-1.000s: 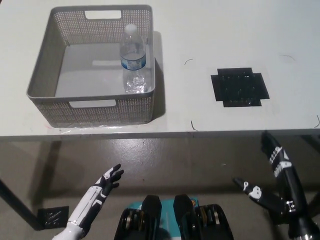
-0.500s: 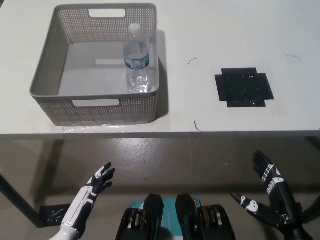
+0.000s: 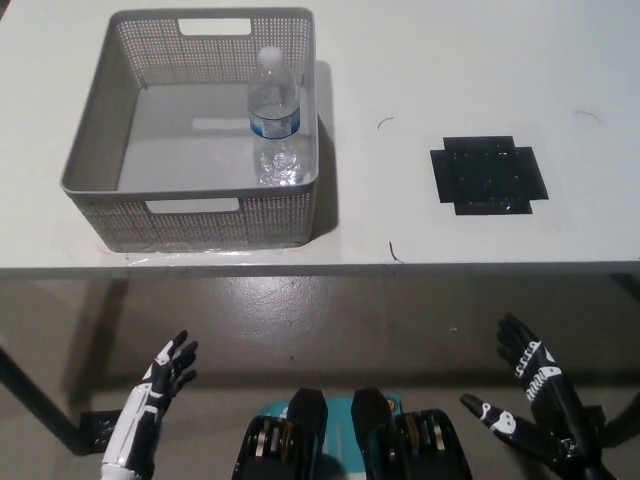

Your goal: Use the right hand to pick up a water botttle and place it into a container on the left side

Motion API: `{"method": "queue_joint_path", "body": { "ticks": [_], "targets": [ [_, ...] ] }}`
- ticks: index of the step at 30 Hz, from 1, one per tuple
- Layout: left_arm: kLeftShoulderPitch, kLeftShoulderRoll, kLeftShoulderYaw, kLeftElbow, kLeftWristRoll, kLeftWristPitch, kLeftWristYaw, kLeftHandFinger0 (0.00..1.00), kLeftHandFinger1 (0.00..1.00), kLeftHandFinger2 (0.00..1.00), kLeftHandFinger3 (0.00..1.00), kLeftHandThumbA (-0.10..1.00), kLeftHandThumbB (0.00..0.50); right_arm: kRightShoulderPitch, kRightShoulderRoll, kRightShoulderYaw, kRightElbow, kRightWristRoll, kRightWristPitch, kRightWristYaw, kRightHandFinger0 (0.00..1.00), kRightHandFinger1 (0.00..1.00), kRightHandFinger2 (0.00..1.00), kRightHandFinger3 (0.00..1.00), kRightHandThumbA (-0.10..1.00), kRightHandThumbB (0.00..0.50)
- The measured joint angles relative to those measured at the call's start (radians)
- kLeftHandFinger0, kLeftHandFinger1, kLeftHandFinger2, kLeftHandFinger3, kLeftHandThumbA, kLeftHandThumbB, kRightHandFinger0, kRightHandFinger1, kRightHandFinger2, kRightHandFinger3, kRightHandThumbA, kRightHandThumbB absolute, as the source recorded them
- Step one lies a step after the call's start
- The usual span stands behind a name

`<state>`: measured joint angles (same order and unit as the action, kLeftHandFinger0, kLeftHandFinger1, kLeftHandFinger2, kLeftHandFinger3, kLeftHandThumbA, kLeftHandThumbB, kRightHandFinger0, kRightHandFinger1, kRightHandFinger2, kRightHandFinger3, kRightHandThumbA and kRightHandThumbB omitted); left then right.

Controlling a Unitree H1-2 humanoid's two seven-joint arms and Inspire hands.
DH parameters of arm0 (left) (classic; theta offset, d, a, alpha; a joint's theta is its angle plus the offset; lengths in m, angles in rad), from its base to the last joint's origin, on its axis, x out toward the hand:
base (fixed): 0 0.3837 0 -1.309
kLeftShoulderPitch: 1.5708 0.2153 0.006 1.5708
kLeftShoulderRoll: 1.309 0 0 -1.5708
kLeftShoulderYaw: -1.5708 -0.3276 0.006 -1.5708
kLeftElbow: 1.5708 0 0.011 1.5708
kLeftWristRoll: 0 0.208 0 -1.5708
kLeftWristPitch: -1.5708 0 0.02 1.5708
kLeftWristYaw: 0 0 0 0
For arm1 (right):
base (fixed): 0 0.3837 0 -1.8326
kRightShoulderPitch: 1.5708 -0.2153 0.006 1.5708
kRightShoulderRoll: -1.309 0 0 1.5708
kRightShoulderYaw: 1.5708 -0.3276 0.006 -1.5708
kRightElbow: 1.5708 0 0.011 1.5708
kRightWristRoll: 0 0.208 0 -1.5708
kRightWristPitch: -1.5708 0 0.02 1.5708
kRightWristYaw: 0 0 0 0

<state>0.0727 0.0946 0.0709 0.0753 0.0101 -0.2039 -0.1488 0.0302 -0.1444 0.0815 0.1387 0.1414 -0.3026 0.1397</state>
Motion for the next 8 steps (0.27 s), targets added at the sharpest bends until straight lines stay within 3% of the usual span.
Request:
{"method": "queue_joint_path", "body": {
  "ticks": [8],
  "targets": [
    [0.016, 0.000, 0.001, -0.002, 0.000, 0.000, 0.008, 1.00, 1.00, 1.00, 1.00, 1.00, 0.150, -0.001, 0.000, -0.005, 0.006, -0.001, 0.003, 0.000, 1.00, 1.00, 1.00, 1.00, 1.00, 0.361]
  ]
}}
